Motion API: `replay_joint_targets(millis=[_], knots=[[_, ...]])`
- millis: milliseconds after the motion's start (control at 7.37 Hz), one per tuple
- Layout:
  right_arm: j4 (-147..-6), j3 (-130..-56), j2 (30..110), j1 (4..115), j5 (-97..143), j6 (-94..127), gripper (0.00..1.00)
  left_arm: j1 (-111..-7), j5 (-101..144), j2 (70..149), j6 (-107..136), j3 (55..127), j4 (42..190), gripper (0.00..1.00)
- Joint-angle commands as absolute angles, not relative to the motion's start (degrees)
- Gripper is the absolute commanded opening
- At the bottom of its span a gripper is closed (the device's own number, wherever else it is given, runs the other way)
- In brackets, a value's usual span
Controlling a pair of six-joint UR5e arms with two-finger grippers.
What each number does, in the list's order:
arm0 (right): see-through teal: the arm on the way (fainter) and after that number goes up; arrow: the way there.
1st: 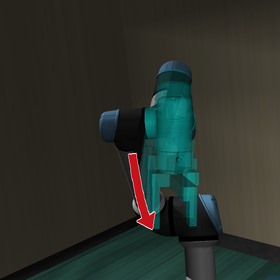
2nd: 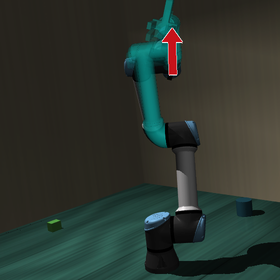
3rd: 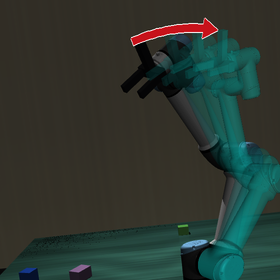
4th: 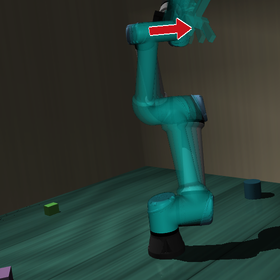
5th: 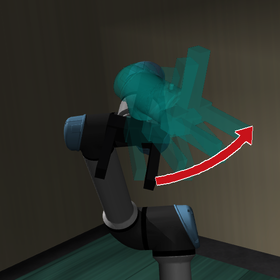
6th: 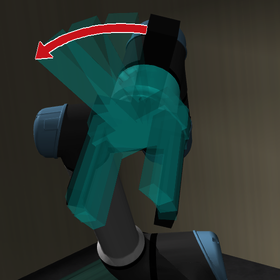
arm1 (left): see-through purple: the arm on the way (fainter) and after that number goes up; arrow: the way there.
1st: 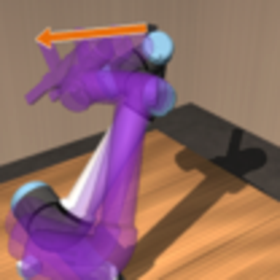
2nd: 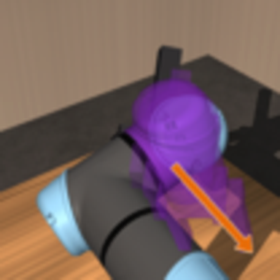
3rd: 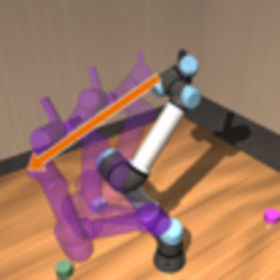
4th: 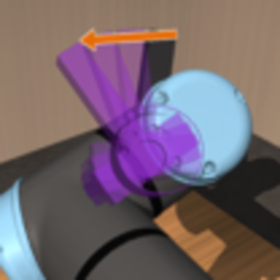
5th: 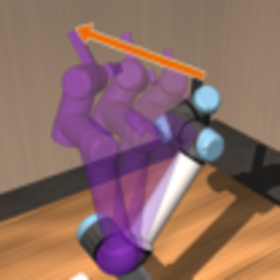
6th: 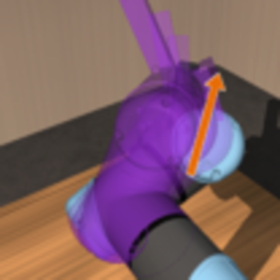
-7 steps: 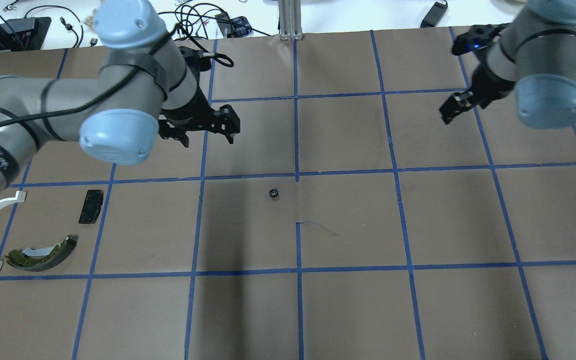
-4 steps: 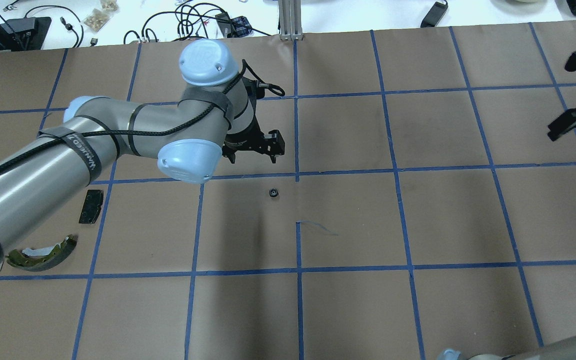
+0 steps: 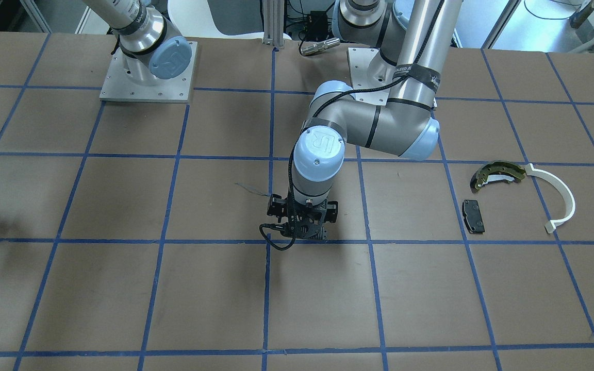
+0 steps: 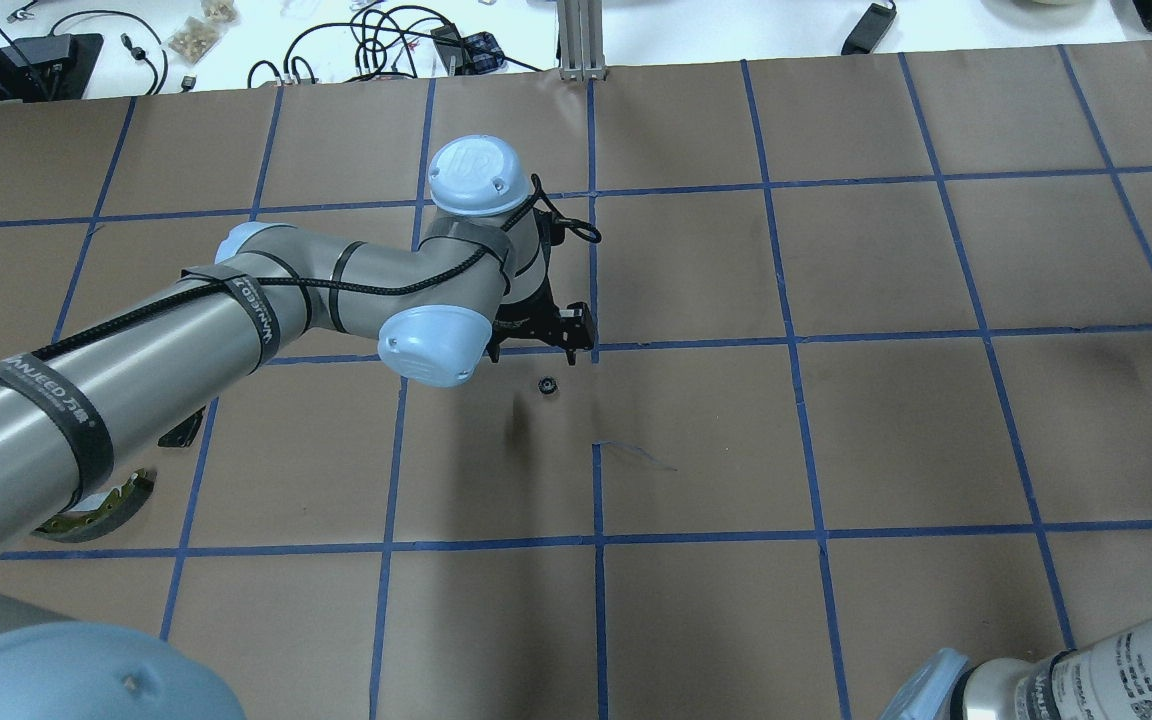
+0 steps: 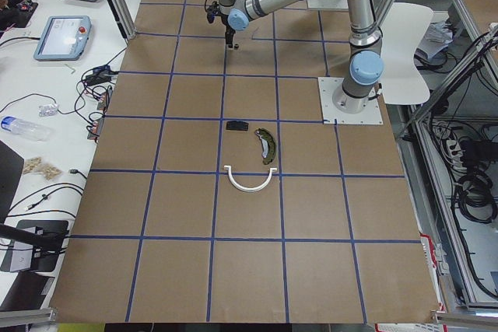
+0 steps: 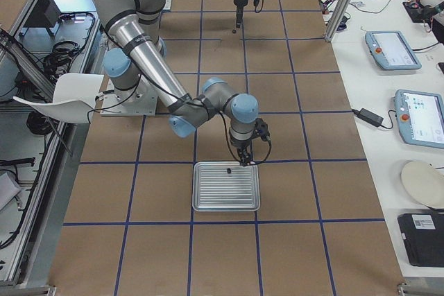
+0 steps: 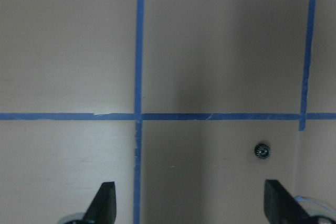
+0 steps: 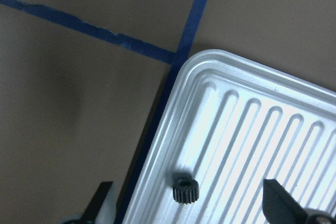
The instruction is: Place bearing gear from tray to pile
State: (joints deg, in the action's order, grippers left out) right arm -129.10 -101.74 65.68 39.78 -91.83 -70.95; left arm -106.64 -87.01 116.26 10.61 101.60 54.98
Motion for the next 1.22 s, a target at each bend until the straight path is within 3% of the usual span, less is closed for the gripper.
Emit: replay_joint_targets(millis=[0, 136, 407, 814, 1085], knots=[[-130.52, -102.65, 63.29, 37.10, -92.02, -78.01, 1.00, -107.23, -87.01, 117.42, 10.90, 102.04, 55.37, 0.90], [-130.52, -102.83, 62.67, 36.39, -91.93, -78.83, 0.96, -107.23, -87.01, 117.77, 10.99, 102.74, 54.94, 0.86], [-130.69, -103.53, 62.49, 36.30, -91.76, -78.58, 0.76, -107.31, -87.10, 117.95, 10.90, 102.83, 55.63, 0.72], [-131.21, -103.54, 62.32, 36.30, -91.58, -77.35, 0.71, -107.31, -86.92, 118.12, 10.90, 102.74, 55.11, 0.70], [-131.83, -103.18, 61.44, 36.30, -90.01, -76.91, 0.46, -107.31, -86.66, 118.04, 10.99, 102.66, 55.11, 0.31]])
